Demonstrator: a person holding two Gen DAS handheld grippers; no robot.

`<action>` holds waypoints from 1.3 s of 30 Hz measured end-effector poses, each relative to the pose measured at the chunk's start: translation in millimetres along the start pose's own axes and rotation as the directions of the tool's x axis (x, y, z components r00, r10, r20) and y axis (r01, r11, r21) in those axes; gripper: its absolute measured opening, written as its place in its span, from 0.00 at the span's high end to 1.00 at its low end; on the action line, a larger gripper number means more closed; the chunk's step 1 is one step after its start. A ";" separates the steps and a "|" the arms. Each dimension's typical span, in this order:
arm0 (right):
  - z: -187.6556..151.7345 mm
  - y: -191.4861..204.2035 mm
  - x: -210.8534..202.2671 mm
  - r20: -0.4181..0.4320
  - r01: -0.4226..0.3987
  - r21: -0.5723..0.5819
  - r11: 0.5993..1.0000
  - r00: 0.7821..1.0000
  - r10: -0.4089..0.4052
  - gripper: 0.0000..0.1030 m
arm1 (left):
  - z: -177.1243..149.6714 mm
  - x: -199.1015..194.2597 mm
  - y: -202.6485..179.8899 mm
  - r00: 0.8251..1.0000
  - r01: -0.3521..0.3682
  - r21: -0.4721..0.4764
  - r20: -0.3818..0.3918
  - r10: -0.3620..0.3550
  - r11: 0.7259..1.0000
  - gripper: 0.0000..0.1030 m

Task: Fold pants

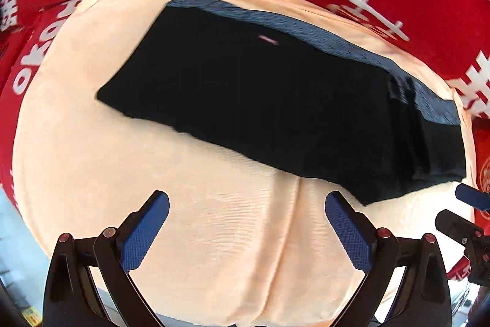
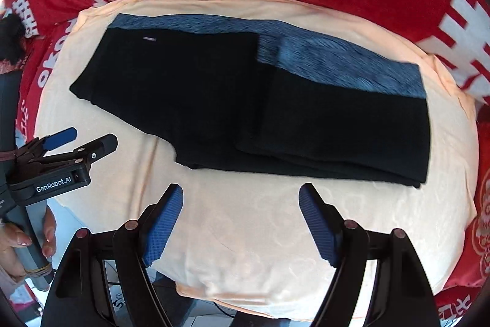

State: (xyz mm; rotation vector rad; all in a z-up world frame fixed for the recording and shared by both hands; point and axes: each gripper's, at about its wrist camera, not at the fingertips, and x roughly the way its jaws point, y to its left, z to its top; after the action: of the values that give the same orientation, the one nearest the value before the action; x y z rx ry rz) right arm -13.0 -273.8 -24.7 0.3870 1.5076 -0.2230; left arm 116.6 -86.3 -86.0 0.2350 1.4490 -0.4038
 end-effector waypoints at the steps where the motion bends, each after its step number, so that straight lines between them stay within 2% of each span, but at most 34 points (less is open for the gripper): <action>1: 2.0 5.0 0.9 -0.001 -0.001 -0.010 1.000 1.000 0.001 0.22 | 0.5 0.2 3.7 1.000 -0.004 -0.007 0.004 0.004 1.000 0.01; 10: 6.6 29.2 5.8 -0.024 -0.010 -0.055 0.998 1.000 0.009 0.21 | 1.2 1.5 20.5 1.000 -0.028 -0.062 0.003 0.028 0.998 0.01; 14: 9.7 34.5 3.6 -0.022 -0.002 -0.071 0.997 1.000 0.000 0.21 | 0.9 2.1 25.5 1.000 -0.017 -0.090 -0.001 0.017 0.996 0.01; 24: 18.6 37.3 3.4 -0.008 -0.009 -0.067 0.998 1.000 0.008 0.21 | -0.1 1.8 29.7 1.000 -0.027 -0.098 -0.010 0.026 0.995 0.01; 27: 17.0 38.5 6.5 -0.018 -0.018 -0.060 0.998 1.000 0.017 0.21 | 0.6 3.6 30.8 0.999 -0.034 -0.114 -0.026 0.032 0.993 0.01; 31: 14.3 38.6 12.9 -0.027 -0.036 -0.053 0.998 0.999 0.035 0.21 | 3.1 2.1 31.7 0.999 -0.046 -0.131 -0.009 0.045 0.990 0.01; 39: 13.2 44.5 35.7 -0.065 -0.051 -0.075 0.996 0.997 0.046 0.21 | 9.5 11.0 43.2 1.000 -0.020 -0.212 0.006 0.021 0.977 0.01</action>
State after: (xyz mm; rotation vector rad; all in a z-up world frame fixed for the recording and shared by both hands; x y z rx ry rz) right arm 18.1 -234.5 -55.1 0.3715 1.5619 -0.1150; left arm 143.6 -52.1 -99.6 0.0758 1.4678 -0.2302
